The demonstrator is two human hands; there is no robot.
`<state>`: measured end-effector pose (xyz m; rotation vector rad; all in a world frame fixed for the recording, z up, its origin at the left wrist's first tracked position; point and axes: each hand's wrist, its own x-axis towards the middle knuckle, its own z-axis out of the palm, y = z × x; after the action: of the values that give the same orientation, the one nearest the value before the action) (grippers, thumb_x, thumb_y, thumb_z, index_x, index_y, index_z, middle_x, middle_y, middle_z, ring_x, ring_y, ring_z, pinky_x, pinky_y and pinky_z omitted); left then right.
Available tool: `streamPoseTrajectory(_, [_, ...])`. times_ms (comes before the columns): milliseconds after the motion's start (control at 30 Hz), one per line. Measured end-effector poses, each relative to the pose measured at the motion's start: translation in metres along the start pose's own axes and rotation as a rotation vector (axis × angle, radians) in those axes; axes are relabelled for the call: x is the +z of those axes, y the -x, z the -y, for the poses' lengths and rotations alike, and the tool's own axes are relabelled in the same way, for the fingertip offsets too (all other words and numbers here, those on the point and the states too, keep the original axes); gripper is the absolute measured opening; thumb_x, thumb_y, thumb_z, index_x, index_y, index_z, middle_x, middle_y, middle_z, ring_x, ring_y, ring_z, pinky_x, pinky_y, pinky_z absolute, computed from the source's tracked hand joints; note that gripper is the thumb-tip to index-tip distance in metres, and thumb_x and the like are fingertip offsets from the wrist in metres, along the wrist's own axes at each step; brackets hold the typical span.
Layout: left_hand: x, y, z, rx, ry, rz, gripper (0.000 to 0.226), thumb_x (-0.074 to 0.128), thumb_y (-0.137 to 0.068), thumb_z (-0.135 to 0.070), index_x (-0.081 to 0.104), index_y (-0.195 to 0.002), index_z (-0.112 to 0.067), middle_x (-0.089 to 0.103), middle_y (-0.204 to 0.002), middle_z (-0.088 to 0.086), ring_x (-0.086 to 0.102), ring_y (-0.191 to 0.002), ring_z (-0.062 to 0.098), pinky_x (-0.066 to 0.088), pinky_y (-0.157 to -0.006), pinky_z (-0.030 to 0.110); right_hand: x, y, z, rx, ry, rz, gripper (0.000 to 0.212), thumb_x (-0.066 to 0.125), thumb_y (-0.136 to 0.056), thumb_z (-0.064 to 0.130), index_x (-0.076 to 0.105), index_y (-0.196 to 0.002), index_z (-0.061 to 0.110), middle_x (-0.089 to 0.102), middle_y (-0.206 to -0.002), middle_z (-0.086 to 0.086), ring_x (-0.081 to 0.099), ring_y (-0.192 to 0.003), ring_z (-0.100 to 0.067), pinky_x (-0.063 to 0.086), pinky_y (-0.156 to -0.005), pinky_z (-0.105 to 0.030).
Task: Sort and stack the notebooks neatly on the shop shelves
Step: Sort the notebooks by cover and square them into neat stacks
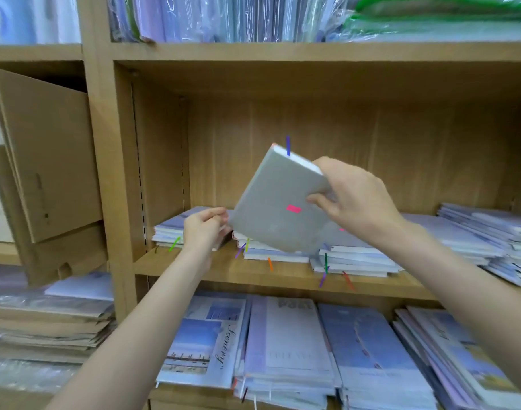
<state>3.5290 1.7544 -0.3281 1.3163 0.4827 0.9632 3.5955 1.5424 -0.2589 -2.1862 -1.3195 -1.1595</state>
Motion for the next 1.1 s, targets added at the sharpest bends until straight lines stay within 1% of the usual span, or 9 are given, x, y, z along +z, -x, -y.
streamPoseTrajectory(167, [0.014,0.000,-0.007,0.113,-0.018,0.014,0.023,0.043,-0.093,0.004,0.062,-0.102,-0.003,0.061,-0.080,0.003,0.059,-0.073,0.007,0.050,-0.060,0.008,-0.031,-0.017,-0.030,-0.028,0.142,-0.369,0.032,0.062,-0.083,0.011,0.054,-0.113,0.007,0.059,-0.101,-0.013,0.053,-0.090,-0.035,0.030,-0.073,-0.036])
streamPoseTrajectory(333, [0.024,-0.005,0.025,0.113,-0.150,0.013,0.024,0.045,-0.090,0.003,0.066,-0.098,-0.006,0.067,-0.095,0.011,0.062,-0.091,0.017,0.049,-0.089,0.029,0.009,-0.008,-0.089,-0.004,0.434,-0.551,0.040,0.055,-0.078,-0.002,0.056,-0.115,0.012,0.061,-0.098,-0.011,0.044,-0.084,-0.028,0.027,-0.074,-0.036])
streamPoseTrajectory(433, [0.019,-0.005,0.046,0.092,-0.219,-0.018,0.021,0.049,-0.091,-0.001,0.065,-0.095,-0.014,0.066,-0.107,0.012,0.061,-0.100,0.020,0.046,-0.095,0.034,0.067,0.033,-0.118,0.012,0.319,-0.260,0.053,0.055,-0.065,-0.007,0.055,-0.114,0.015,0.062,-0.097,-0.015,0.047,-0.084,-0.030,0.038,-0.073,-0.038])
streamPoseTrajectory(533, [0.014,-0.002,0.065,0.106,-0.372,-0.041,0.025,0.047,-0.093,-0.003,0.065,-0.106,-0.013,0.062,-0.108,0.000,0.054,-0.099,0.013,0.037,-0.080,0.022,0.099,0.068,-0.132,0.054,0.083,0.173,0.033,0.054,-0.084,0.019,0.065,-0.112,0.005,0.061,-0.095,-0.023,0.057,-0.081,-0.043,0.048,-0.074,-0.046])
streamPoseTrajectory(633, [0.013,0.000,0.073,0.136,-0.476,-0.042,0.035,0.041,-0.091,0.003,0.060,-0.119,-0.008,0.061,-0.119,0.003,0.050,-0.099,0.011,0.035,-0.070,0.018,0.090,0.058,-0.138,0.126,-0.056,0.342,0.030,0.049,-0.096,0.021,0.062,-0.119,0.006,0.057,-0.108,-0.019,0.052,-0.103,-0.038,0.033,-0.093,-0.034])
streamPoseTrajectory(767, [0.016,-0.009,0.072,0.122,-0.580,-0.051,0.037,0.044,-0.091,0.001,0.052,-0.127,-0.006,0.058,-0.125,0.008,0.051,-0.117,0.024,0.036,-0.083,0.023,0.090,0.051,-0.134,0.173,-0.069,0.373,0.032,0.050,-0.095,0.023,0.055,-0.125,0.016,0.050,-0.123,-0.011,0.045,-0.118,-0.032,0.030,-0.099,-0.033])
streamPoseTrajectory(867, [0.021,-0.007,0.076,0.243,-0.602,-0.048,0.029,0.046,-0.090,0.000,0.059,-0.116,-0.005,0.064,-0.115,0.011,0.057,-0.109,0.024,0.041,-0.093,0.029,0.094,0.059,-0.129,0.350,-0.028,0.443,0.048,0.057,-0.088,0.045,0.044,-0.133,0.035,0.033,-0.141,-0.006,0.029,-0.131,-0.036,0.023,-0.108,-0.042])
streamPoseTrajectory(1033, [0.051,0.013,0.086,0.350,-0.549,0.128,0.029,0.050,-0.086,0.002,0.059,-0.111,-0.008,0.064,-0.107,0.007,0.059,-0.083,0.013,0.042,-0.070,0.011,0.100,0.069,-0.135,0.405,-0.107,0.423,0.065,0.058,-0.083,0.053,0.035,-0.141,0.036,0.034,-0.143,-0.017,0.021,-0.137,-0.036,0.021,-0.109,-0.040])
streamPoseTrajectory(1100, [0.069,0.020,0.086,0.337,-0.482,0.194,0.032,0.054,-0.084,0.001,0.056,-0.114,-0.008,0.062,-0.110,0.008,0.057,-0.081,0.011,0.043,-0.072,0.012,0.095,0.071,-0.135,0.392,-0.158,0.442,0.070,0.065,-0.078,0.052,0.036,-0.140,0.037,0.034,-0.143,-0.013,0.021,-0.137,-0.035,0.022,-0.111,-0.041])
